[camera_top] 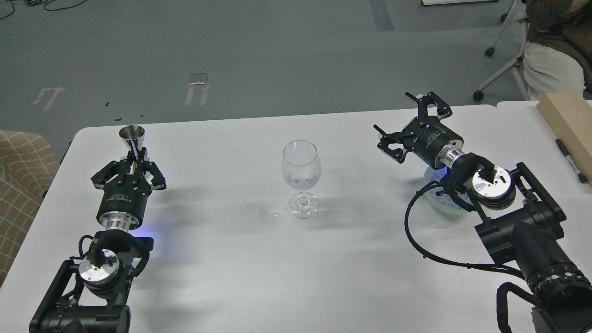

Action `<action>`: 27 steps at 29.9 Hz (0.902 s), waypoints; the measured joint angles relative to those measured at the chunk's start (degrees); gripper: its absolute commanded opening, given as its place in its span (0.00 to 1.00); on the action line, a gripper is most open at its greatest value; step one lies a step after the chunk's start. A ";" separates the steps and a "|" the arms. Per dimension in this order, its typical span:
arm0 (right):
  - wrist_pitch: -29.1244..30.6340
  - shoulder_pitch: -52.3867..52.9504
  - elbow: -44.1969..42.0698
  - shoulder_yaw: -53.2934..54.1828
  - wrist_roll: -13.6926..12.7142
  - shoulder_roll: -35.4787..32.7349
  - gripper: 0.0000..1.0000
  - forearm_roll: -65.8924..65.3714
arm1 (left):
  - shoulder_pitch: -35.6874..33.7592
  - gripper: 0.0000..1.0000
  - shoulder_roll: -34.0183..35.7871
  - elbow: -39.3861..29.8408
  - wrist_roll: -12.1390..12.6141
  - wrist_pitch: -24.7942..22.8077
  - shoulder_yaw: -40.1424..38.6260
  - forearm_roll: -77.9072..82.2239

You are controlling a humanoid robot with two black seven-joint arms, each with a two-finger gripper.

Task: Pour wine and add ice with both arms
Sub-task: 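Lower the metal cup back near the table edge with the left gripper, then set the metal cup down on the table with the left gripper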

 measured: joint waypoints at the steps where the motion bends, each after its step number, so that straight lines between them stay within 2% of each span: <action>1: 0.00 -0.01 0.00 0.00 0.00 0.00 1.00 0.00 | 0.00 0.00 0.00 0.00 0.00 0.00 0.00 0.00; 15: 0.00 0.01 -0.07 0.00 0.03 0.00 1.00 0.00 | -0.04 0.00 0.01 0.10 -0.07 -0.27 -0.01 -0.09; 27: 0.00 0.02 -0.07 0.09 0.03 0.00 1.00 0.00 | -0.24 0.04 0.15 0.10 -0.07 -0.10 -0.43 -0.40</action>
